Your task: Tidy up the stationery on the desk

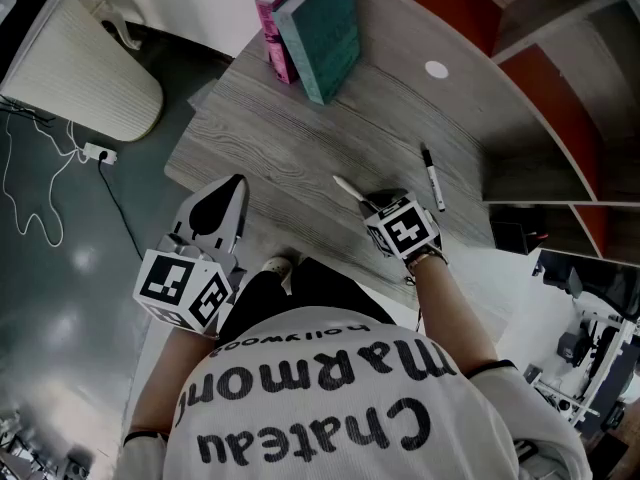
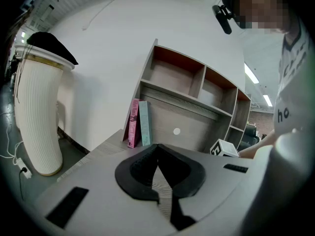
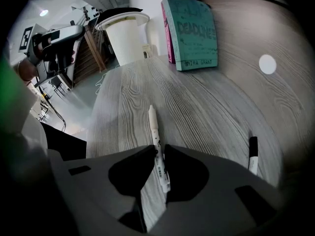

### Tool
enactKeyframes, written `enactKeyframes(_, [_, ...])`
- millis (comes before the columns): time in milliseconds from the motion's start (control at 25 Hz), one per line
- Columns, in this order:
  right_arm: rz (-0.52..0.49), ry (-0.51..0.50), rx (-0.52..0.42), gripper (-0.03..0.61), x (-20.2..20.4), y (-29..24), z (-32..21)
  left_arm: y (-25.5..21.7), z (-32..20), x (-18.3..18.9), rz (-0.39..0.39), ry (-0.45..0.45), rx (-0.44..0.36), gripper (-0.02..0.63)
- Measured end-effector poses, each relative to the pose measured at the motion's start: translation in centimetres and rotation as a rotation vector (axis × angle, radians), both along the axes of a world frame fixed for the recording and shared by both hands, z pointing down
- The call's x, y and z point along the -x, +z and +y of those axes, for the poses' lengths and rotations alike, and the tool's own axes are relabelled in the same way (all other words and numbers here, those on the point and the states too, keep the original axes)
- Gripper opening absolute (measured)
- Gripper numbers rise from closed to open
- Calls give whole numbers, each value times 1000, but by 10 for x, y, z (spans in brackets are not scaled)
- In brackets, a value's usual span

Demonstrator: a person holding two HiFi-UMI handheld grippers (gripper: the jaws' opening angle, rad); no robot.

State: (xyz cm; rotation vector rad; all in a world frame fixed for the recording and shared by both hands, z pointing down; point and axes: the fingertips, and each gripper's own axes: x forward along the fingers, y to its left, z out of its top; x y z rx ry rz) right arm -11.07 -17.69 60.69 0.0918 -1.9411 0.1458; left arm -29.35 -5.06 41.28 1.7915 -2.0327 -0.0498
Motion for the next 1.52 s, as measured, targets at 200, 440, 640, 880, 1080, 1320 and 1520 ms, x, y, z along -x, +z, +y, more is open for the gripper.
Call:
enactKeyframes(200, [1, 7, -11, 71, 0, 1, -1, -1, 0, -2, 3, -3, -5, 15])
enactKeyframes(440, [3, 21, -18, 67, 0, 0, -1, -5, -4, -3, 0, -1, -24, 14])
enactKeyframes(640, [-14, 57, 3, 66, 1, -1, 3, -6, -7, -4, -5, 11, -31, 15])
enactKeyframes(880, [-40, 99, 7, 64, 0, -9, 6, -11, -11, -5, -9, 29, -29, 14])
enactKeyframes(1080, [-88, 175, 14, 64, -1, -24, 5, -13, -17, -11, -15, 72, -35, 14])
enactKeyframes(1320, [-159, 257, -56, 64, -8, -49, -4, -17, -26, -22, -10, 136, -45, 15])
enactKeyframes(1520, [-268, 352, -107, 64, -13, -82, -11, -23, -39, -36, -7, 213, -61, 15])
